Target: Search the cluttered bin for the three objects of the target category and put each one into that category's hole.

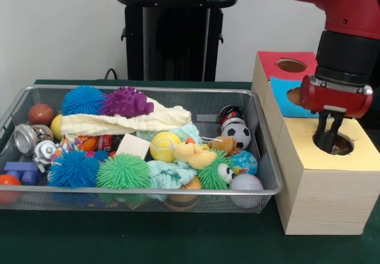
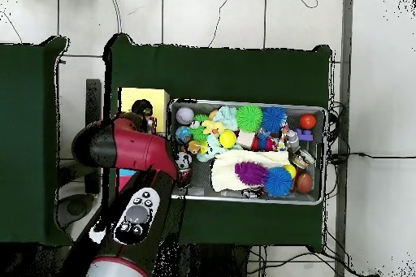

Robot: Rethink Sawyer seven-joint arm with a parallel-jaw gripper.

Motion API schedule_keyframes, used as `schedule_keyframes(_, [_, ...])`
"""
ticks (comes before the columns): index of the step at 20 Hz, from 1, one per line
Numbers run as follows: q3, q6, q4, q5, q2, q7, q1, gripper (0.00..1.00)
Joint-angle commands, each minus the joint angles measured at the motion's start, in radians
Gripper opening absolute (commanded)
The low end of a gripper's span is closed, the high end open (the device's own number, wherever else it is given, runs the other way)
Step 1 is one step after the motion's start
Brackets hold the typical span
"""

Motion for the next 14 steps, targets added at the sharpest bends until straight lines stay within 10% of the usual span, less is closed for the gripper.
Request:
schedule_keyframes(1, [-0.064, 0.196, -0.055, 0.031, -0.028, 0.282, 0.001, 0.00])
schedule_keyframes(14, [-0.127, 0.439, -0.335, 0.035, -0.011, 0.310, -0.016, 0.00])
